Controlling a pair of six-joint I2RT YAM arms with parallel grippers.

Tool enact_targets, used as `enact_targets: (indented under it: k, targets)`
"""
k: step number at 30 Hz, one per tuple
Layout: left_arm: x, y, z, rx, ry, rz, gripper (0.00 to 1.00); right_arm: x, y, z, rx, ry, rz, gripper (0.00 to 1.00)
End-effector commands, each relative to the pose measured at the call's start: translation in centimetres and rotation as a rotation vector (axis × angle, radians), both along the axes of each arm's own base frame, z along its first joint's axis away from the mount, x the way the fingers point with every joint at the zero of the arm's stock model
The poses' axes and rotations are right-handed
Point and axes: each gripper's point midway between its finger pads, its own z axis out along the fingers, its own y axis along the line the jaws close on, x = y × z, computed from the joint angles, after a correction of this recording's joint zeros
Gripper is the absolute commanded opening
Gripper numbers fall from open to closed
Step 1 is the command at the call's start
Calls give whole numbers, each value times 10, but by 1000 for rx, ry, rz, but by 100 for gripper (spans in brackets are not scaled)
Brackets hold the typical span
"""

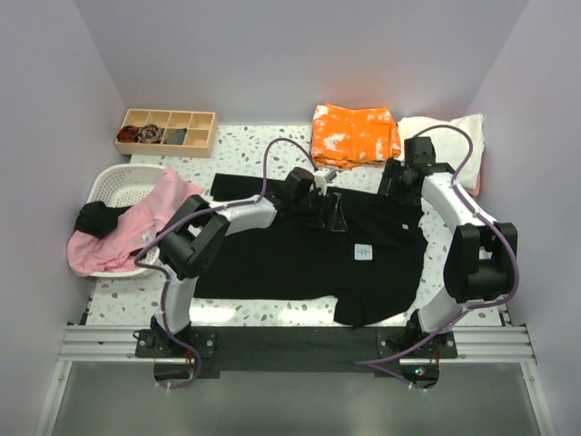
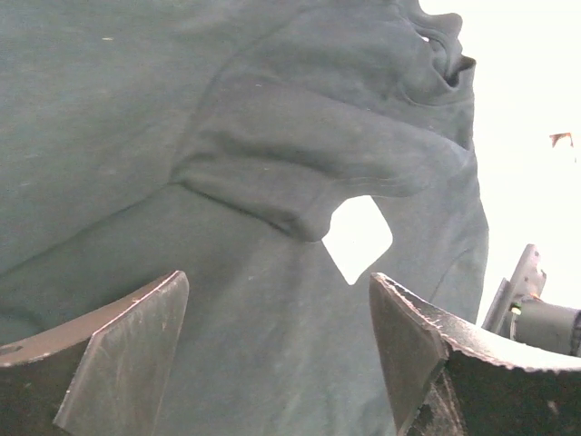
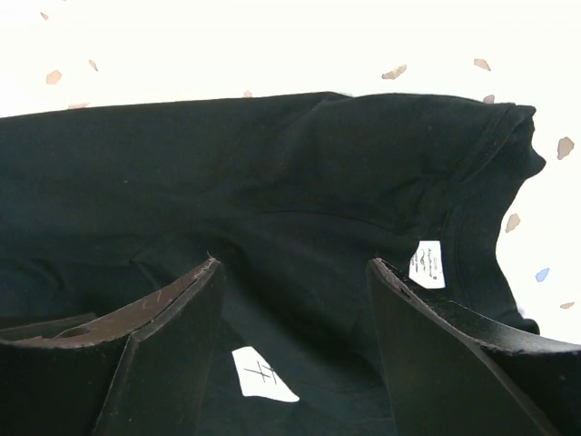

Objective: Fold and stack the t-shirts
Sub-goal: Fold the flattened tshirt in 1/3 of the way

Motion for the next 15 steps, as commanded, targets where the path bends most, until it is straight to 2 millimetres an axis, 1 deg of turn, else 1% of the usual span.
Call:
enact_targets:
  k: [1, 6, 9, 14, 15]
  targets:
    - [2, -17, 3, -52, 24, -24, 84, 4, 1, -1, -5, -16, 12, 68]
    - [5, -22, -14, -46, 49, 3, 78, 4, 2, 2, 0, -24, 17, 68]
    - [5, -28, -18, -59, 65, 9, 77, 4, 5, 1, 14, -23, 24, 68]
    - [3, -37, -12, -79, 69, 5, 73, 4, 7, -4, 24, -12, 27, 68]
    - [3, -39, -6, -89, 59, 5, 71, 4, 7, -4, 24, -13, 27, 68]
